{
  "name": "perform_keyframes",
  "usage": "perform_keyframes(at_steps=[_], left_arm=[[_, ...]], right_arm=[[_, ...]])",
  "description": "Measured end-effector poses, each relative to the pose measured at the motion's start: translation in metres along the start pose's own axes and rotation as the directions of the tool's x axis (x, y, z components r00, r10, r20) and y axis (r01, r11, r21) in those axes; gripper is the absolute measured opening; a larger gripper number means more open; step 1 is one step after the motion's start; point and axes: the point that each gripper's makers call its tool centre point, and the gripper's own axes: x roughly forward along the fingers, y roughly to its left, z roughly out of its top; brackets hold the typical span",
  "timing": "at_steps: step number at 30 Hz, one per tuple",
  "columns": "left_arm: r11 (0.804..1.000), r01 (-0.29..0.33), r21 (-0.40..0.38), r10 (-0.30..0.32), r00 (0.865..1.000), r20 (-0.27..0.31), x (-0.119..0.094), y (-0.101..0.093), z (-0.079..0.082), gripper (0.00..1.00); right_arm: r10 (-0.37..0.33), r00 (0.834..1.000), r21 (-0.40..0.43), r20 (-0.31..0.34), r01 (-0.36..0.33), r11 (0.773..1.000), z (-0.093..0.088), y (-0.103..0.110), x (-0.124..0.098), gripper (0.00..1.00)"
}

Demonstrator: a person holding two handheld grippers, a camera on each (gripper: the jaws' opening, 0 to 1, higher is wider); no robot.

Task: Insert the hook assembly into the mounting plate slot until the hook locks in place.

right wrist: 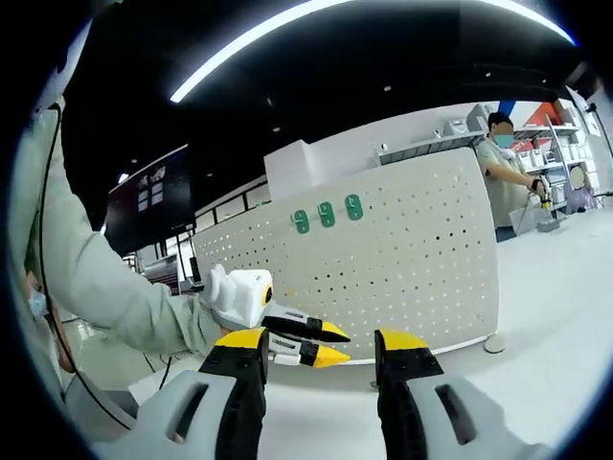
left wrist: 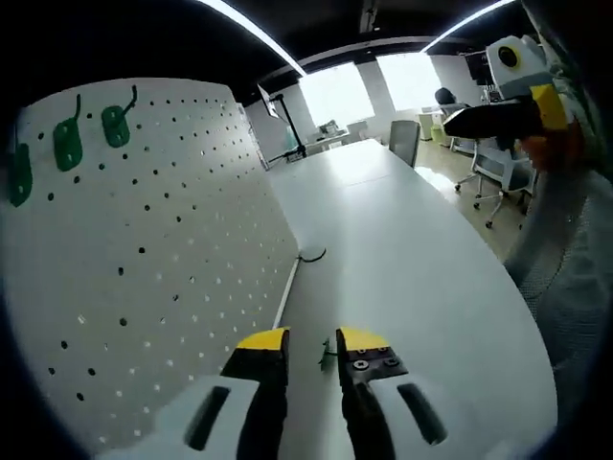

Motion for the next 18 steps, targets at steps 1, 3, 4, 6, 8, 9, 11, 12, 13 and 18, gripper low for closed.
perform_keyframes(at_steps=[1,3,4,6,8,9,11,12,13,18], left_arm=[[1.0,0.017,-0.005,-0.017,1.0,-0.012,0.005,0.0,-0.003,0.21],[0.999,0.042,0.003,-0.042,0.998,-0.042,0.014,0.002,-0.009,0.21],[0.999,0.053,0.006,-0.052,0.997,-0.048,0.017,0.001,-0.01,0.2],[0.996,0.085,0.014,-0.084,0.994,-0.067,0.023,-0.001,-0.014,0.19],[0.991,0.127,0.05,-0.121,0.987,-0.101,0.029,-0.004,-0.02,0.2],[0.989,0.134,0.059,-0.127,0.986,-0.11,0.032,-0.004,-0.022,0.2],[0.987,0.147,0.057,-0.14,0.983,-0.12,0.038,-0.005,-0.025,0.22],[0.986,0.155,0.056,-0.148,0.982,-0.121,0.04,-0.005,-0.026,0.22],[0.985,0.164,0.055,-0.157,0.98,-0.122,0.041,-0.006,-0.027,0.21],[0.975,0.205,0.084,-0.189,0.968,-0.166,0.051,-0.013,-0.037,0.21]], right_arm=[[-0.003,1.0,0.004,0.0,0.003,1.0,0.0,-0.001,0.0,0.42],[-0.009,1.0,0.014,0.003,0.009,1.0,0.0,-0.003,0.0,0.42],[-0.013,1.0,0.022,0.005,0.013,1.0,0.0,-0.004,0.0,0.42],[-0.019,1.0,0.031,0.008,0.019,0.999,0.001,-0.006,-0.001,0.42],[-0.024,1.0,0.04,0.013,0.024,0.999,0.002,-0.008,-0.001,0.42],[-0.027,1.0,0.043,0.015,0.026,0.999,0.002,-0.008,-0.001,0.42],[-0.033,0.999,0.049,0.019,0.032,0.998,0.002,-0.01,-0.001,0.42],[-0.035,0.999,0.052,0.019,0.034,0.998,0.002,-0.011,-0.001,0.42],[-0.036,0.999,0.054,0.021,0.035,0.998,0.003,-0.011,-0.001,0.42],[-0.047,0.999,0.067,0.024,0.045,0.997,0.003,-0.014,-0.001,0.42]])
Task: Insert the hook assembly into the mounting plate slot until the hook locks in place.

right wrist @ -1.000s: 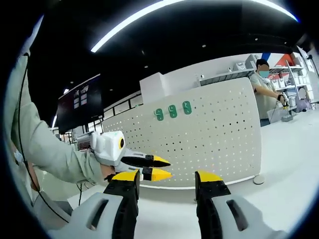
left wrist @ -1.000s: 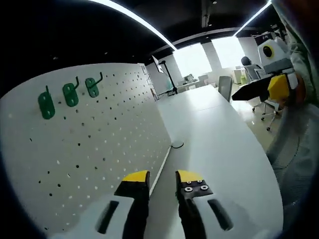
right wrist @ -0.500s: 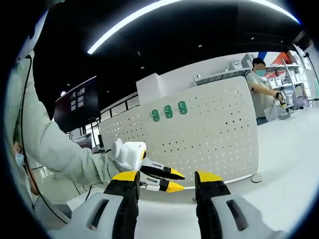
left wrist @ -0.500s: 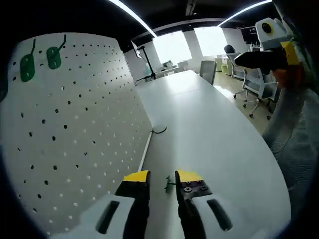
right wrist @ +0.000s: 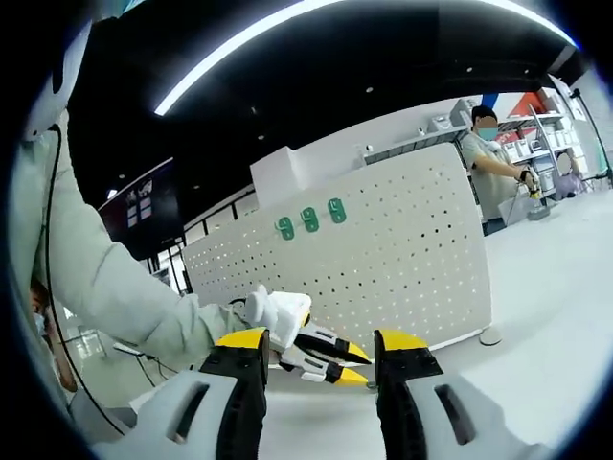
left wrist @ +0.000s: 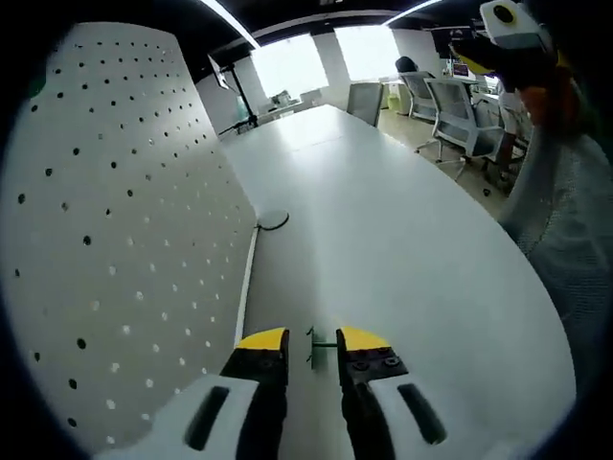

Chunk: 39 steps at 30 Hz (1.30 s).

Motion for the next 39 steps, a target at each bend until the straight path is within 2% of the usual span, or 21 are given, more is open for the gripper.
perform_keyframes(at_steps=[8,15,23,33,39], left_arm=[[0.999,0.033,0.025,-0.031,0.997,-0.065,0.012,0.002,-0.018,0.15],[0.998,0.061,0.032,-0.058,0.993,-0.1,0.021,0.003,-0.027,0.13],[0.995,0.08,0.059,-0.072,0.989,-0.129,0.03,0.002,-0.034,0.13],[0.993,0.113,0.031,-0.107,0.982,-0.158,0.034,0.001,-0.044,0.11],[0.993,0.116,0.025,-0.111,0.981,-0.158,0.036,0.002,-0.043,0.05]], right_arm=[[-0.006,1.0,0.005,0.005,0.006,1.0,0.001,-0.001,-0.001,0.42],[-0.018,1.0,0.033,0.013,0.018,0.999,0.001,-0.006,-0.001,0.42],[-0.037,0.999,0.061,0.016,0.036,0.998,0.001,-0.012,0.0,0.42],[-0.043,0.999,0.062,0.02,0.042,0.997,0.001,-0.013,-0.001,0.42],[-0.047,0.999,0.064,0.02,0.046,0.997,0.001,-0.014,-0.001,0.42]])
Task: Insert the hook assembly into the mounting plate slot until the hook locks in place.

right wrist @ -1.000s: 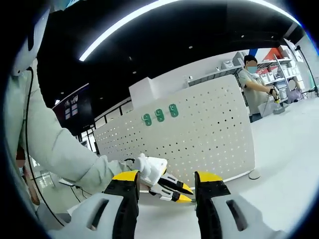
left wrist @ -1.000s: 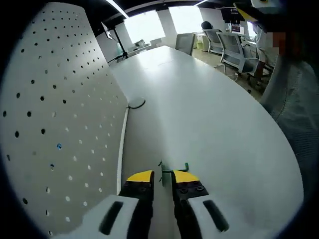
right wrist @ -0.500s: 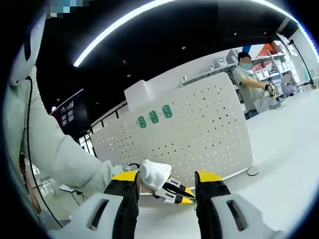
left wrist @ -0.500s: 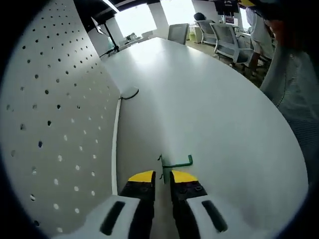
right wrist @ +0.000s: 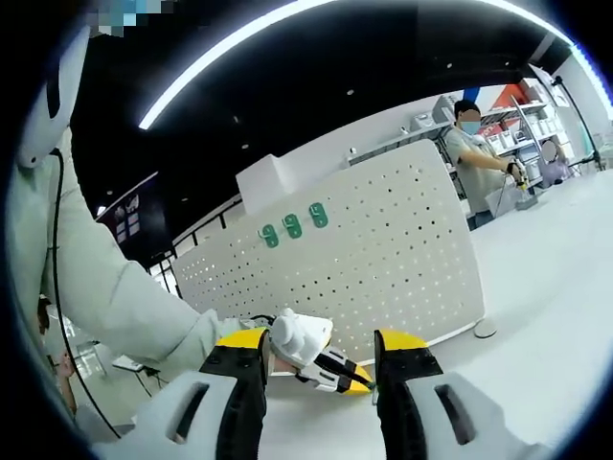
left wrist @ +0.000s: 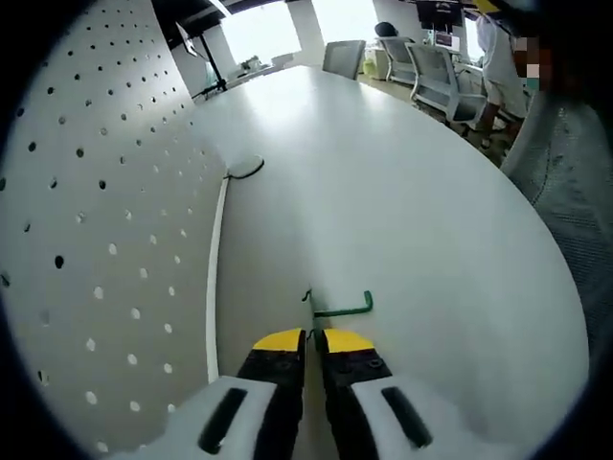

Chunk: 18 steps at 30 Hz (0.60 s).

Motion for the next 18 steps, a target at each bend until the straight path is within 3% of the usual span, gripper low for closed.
perform_keyframes(at_steps=[5,18], left_arm=[[0.998,-0.013,-0.055,0.012,1.0,-0.005,0.001,0.004,0.0,0.04],[0.995,-0.081,-0.065,0.082,0.997,0.003,-0.018,0.012,0.004,0.04]], right_arm=[[-0.003,1.0,-0.001,0.002,0.003,1.0,0.001,-0.001,0.0,0.42],[0.005,1.0,-0.025,0.001,-0.005,1.0,0.001,0.002,0.001,0.42]])
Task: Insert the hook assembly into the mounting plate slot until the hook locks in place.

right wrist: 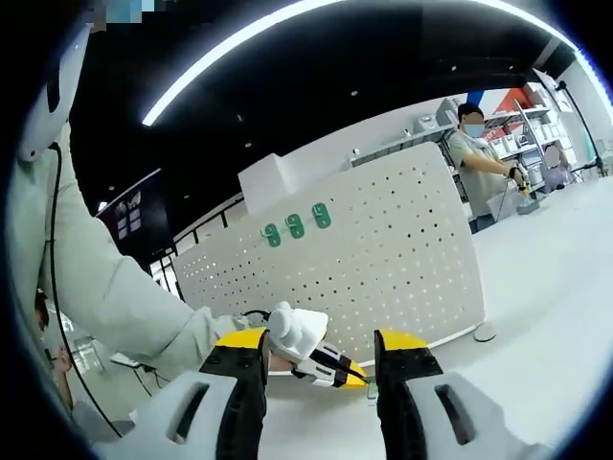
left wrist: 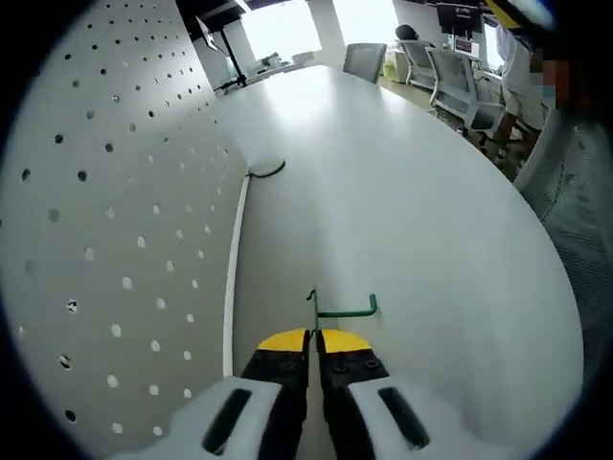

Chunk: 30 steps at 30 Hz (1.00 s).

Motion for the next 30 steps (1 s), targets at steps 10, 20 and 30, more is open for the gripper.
perform_keyframes(at_steps=[10,20,30], left_arm=[[0.997,-0.073,0.007,0.073,0.997,0.002,-0.038,0.01,0.005,0.04],[0.989,-0.143,0.035,0.142,0.989,0.025,-0.079,0.01,0.019,0.04],[0.978,-0.2,0.053,0.198,0.979,0.043,-0.119,-0.001,0.027,0.04]], right_arm=[[0.022,1.0,-0.054,-0.013,-0.023,0.998,-0.001,0.009,0.001,0.42],[0.056,0.998,-0.105,-0.029,-0.059,0.993,-0.003,0.018,0.002,0.41],[0.089,0.995,-0.163,-0.053,-0.096,0.982,-0.007,0.029,0.002,0.41]])
